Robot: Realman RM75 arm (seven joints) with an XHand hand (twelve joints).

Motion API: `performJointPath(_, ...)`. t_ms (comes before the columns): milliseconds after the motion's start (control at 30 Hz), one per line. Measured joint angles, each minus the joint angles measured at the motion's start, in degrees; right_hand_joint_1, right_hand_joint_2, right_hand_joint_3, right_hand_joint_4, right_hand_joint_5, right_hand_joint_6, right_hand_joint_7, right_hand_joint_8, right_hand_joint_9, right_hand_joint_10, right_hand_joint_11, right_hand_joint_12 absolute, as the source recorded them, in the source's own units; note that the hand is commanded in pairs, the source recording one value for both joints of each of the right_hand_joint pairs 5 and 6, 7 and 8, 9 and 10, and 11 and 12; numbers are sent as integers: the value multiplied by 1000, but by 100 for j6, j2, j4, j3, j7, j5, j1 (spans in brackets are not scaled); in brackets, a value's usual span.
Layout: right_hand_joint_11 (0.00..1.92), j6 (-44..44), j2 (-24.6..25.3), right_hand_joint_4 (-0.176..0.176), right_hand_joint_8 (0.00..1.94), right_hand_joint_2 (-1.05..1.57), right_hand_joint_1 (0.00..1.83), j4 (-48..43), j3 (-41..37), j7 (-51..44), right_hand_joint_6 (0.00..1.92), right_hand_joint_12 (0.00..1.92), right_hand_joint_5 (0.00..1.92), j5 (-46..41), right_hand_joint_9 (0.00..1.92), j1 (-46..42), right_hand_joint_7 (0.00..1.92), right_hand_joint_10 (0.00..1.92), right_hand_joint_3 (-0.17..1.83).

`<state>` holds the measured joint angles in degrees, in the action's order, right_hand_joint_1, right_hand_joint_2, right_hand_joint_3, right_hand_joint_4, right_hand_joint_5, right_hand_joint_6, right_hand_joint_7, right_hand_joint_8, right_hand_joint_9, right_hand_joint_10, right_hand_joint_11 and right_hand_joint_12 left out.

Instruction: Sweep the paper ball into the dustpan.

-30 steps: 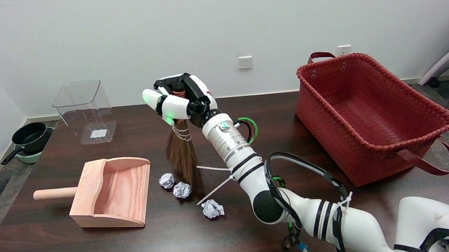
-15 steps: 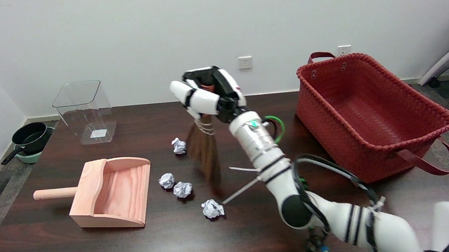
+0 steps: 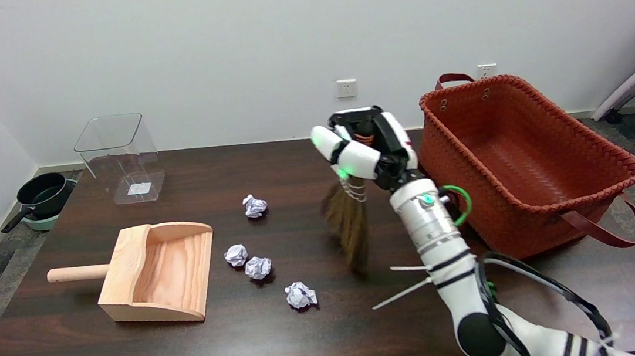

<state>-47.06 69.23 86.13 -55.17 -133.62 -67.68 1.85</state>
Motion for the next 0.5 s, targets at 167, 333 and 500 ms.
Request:
performJointPath(167,1861,-314,43,0,1920,1571,1140,152,-216,-6,1920,1861,1920,237,1913,-395,1920,1913,513)
performJointPath(333,1860,-566,231,0,1920,1571,1141,253,-297,-9,1920,1860,1920,512,1914,-702,1920,1914,511)
performJointPath(500,1872,-770,453,0,1920,1571,1141,352,-214,-11,1920,1872,1920,752,1917,-957,1920,1917,500)
